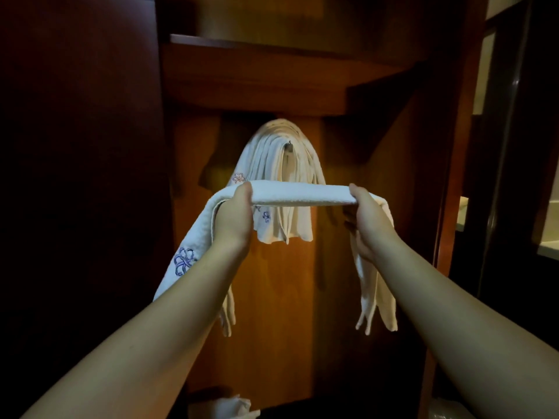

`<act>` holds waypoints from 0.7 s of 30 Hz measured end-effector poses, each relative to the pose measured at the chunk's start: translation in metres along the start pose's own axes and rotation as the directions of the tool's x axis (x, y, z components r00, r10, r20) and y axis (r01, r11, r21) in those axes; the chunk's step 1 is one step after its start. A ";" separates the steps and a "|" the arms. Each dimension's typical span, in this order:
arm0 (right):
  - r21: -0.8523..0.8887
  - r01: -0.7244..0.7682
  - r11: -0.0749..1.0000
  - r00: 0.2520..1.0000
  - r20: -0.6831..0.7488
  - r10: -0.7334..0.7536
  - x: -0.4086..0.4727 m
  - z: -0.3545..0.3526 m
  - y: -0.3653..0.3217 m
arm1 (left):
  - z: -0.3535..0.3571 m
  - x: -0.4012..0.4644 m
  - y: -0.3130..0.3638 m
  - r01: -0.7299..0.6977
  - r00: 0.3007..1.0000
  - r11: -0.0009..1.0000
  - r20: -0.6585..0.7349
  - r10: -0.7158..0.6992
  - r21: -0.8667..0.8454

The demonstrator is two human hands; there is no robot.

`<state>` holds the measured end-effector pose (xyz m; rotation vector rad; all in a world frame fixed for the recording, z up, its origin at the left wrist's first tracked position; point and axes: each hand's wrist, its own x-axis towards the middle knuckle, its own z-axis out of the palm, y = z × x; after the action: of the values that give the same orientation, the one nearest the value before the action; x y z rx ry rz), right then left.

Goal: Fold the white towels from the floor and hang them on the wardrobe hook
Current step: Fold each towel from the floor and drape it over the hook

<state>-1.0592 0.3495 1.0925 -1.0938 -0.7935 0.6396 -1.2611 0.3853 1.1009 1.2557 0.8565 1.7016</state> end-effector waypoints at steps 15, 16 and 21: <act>0.094 0.188 0.978 0.964 0.171 -0.202 0.188 0.045 -0.006 | 0.048 0.170 -0.014 -0.045 0.997 0.998 0.064 0.042 0.052; 0.104 0.188 0.977 0.954 0.216 -0.207 0.204 0.048 -0.008 | 0.053 0.182 -0.013 -0.030 0.992 0.998 0.123 0.024 0.046; 0.012 0.225 0.974 0.880 0.426 -0.209 0.276 0.058 -0.032 | 0.066 0.239 -0.006 -0.114 0.946 0.979 0.320 0.056 0.167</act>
<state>-0.9470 0.5861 1.2026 -0.8892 -1.2927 0.6832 -1.2327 0.6077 1.2069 1.6587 0.7873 1.4574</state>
